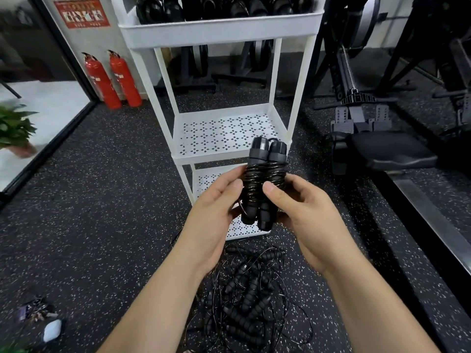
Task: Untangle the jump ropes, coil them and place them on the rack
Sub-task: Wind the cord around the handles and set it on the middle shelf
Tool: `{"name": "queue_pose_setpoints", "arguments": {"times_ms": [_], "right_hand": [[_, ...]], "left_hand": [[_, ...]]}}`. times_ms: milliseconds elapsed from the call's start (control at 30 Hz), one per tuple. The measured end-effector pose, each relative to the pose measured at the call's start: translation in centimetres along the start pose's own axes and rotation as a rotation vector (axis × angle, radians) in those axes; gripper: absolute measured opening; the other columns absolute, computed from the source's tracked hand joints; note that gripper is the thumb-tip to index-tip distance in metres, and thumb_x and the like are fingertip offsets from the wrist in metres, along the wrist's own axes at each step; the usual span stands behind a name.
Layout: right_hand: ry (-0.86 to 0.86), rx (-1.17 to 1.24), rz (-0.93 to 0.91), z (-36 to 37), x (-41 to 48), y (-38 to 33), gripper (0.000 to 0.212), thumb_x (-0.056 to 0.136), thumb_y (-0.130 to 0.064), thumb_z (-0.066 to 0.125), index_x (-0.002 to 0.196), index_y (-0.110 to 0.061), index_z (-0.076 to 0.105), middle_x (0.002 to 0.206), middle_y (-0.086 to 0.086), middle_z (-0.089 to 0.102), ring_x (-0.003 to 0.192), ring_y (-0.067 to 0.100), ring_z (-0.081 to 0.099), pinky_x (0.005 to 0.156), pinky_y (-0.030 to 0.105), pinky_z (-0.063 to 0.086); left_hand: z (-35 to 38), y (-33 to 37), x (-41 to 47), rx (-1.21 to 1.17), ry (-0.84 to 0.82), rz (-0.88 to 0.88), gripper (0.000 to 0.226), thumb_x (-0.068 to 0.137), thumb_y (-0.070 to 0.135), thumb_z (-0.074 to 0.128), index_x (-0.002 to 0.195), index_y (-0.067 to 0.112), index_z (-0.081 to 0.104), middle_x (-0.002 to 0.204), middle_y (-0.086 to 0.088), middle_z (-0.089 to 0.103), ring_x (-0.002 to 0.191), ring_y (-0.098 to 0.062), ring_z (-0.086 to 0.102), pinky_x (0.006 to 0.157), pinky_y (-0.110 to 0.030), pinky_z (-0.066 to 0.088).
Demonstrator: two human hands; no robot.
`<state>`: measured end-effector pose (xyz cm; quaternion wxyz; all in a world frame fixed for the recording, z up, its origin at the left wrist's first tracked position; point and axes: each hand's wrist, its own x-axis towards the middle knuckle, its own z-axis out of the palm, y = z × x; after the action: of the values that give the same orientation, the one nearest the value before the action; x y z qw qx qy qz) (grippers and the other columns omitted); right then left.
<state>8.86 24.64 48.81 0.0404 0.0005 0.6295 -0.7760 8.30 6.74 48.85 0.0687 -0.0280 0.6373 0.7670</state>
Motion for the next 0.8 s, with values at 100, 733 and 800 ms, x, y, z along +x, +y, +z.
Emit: {"name": "queue_pose_setpoints", "arguments": {"times_ms": [100,733,800], "right_hand": [[0.016,-0.014,0.009,-0.2,-0.2,-0.6,0.02,0.101,-0.028,0.074,0.118,-0.02,0.079,0.106,0.013,0.082,0.101,0.038,0.078,0.091,0.051,0.062],[-0.049,-0.144,0.024,3.3,2.2,-9.0,0.045,0.1,-0.052,0.072,0.14,-0.031,0.069,0.134,-0.012,0.075,0.127,0.01,0.069,0.11,0.046,0.055],[-0.023,-0.148,0.029,3.5,3.1,-9.1,0.045,0.099,-0.052,0.073,0.139,-0.033,0.069,0.135,-0.014,0.073,0.126,0.008,0.069,0.11,0.044,0.056]], "left_hand": [[0.0,0.8,-0.4,0.16,-0.014,0.034,0.031,0.112,0.026,0.055,0.139,0.034,0.067,0.132,0.009,0.074,0.129,-0.011,0.065,0.12,-0.051,0.042],[-0.4,10.5,1.9,0.375,0.071,0.065,0.08,0.073,0.048,0.093,0.138,0.057,0.048,0.113,0.008,0.079,0.102,-0.014,0.078,0.097,-0.046,0.059],[-0.7,10.8,3.2,0.322,0.09,0.02,0.071,0.078,0.044,0.091,0.137,0.049,0.052,0.107,0.006,0.081,0.098,-0.015,0.079,0.095,-0.046,0.061]]}}
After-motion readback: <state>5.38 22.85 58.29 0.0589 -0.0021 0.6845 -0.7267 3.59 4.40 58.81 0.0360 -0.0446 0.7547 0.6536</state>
